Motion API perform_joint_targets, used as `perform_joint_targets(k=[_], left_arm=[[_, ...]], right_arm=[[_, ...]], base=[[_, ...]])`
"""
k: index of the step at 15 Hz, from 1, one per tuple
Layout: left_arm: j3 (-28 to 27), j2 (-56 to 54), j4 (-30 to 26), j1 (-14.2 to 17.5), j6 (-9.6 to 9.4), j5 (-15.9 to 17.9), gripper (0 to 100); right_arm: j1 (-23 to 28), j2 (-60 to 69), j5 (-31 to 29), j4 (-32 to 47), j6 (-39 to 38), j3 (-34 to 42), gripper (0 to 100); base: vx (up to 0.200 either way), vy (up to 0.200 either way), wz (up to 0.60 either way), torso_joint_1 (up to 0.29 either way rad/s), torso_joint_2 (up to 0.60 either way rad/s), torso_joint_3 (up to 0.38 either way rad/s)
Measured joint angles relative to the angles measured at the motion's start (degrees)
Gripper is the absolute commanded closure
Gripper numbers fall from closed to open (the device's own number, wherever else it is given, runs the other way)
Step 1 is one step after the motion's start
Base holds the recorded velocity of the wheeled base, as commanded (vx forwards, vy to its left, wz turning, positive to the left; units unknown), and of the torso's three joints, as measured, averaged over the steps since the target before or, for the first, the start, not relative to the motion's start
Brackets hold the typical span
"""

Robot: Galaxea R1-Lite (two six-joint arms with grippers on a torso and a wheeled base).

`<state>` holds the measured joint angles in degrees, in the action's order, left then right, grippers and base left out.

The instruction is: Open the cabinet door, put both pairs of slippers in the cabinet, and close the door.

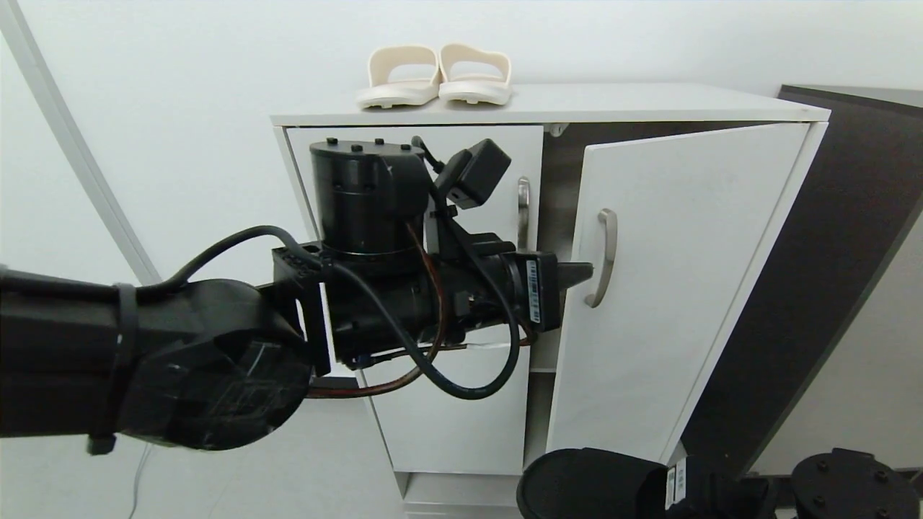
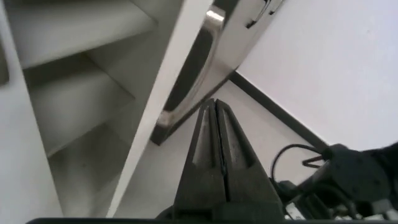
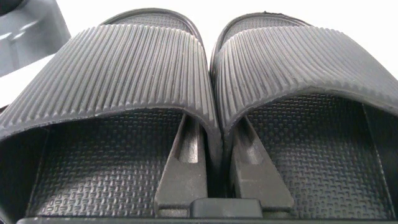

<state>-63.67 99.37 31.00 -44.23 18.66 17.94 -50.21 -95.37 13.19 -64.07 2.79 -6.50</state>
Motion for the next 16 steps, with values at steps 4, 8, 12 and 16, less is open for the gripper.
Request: perform_joint_targets(k=[4,8,12,16], left_arm=[[-0.7,-0.6,0.0,4.4,3.56,1.2,100],[-6.5,3.9,0.1,5.5,4.05,1.8,100],[-13.4,10.7,2.1,5.5,4.07,1.4,100],[-15.6,14.3,2.1,5.4,4.24,1.4,100]], right_arm=[[-2.0,0.1,-0.1,-0.7,0.0,1.0,100],[-2.4,0.0,-0.1,-1.0,0.0,1.3,100],[-2.5,-0.1,-0.3,-0.9,0.1,1.4,100],[-2.5,-0.5,-0.1,-0.9,0.1,1.5,100]], base=[[0.0,0.0,0.0,0.0,0.0,0.0],[0.0,0.0,0.0,0.0,0.0,0.0],[0.0,0.0,0.0,0.0,0.0,0.0],[-0.1,0.0,0.0,0.001,0.0,0.0]])
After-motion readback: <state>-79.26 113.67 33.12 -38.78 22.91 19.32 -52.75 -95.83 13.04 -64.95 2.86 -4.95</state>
